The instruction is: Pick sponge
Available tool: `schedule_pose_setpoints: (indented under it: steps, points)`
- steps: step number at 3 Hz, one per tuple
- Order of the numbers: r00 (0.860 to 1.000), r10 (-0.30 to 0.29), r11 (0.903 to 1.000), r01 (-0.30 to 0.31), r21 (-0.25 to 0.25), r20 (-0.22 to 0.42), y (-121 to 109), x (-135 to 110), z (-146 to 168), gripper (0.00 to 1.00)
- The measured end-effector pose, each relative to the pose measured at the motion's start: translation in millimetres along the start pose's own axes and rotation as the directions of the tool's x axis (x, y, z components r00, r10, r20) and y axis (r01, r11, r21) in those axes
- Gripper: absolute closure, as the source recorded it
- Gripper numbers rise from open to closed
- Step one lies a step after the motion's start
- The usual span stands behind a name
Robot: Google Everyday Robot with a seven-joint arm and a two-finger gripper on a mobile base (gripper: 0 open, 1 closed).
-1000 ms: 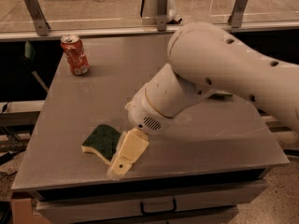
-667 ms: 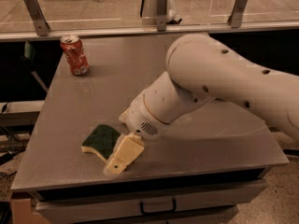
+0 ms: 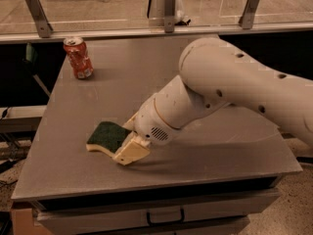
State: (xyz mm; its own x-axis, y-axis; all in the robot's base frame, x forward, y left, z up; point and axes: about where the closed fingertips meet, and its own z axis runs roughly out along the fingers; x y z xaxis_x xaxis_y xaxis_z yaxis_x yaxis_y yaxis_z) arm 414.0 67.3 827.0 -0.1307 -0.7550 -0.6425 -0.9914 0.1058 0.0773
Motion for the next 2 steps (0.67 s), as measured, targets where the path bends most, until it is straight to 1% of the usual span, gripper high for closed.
schedule_pose_setpoints:
  steps: [1, 2]
  points:
    - [0.998, -0.03, 0.9982, 0.027, 0.054, 0.058, -23, -13, -35, 0.87]
    - [0.975, -0.115, 0.9891, 0.095, 0.112, 0.192, -60, -39, -98, 1.0]
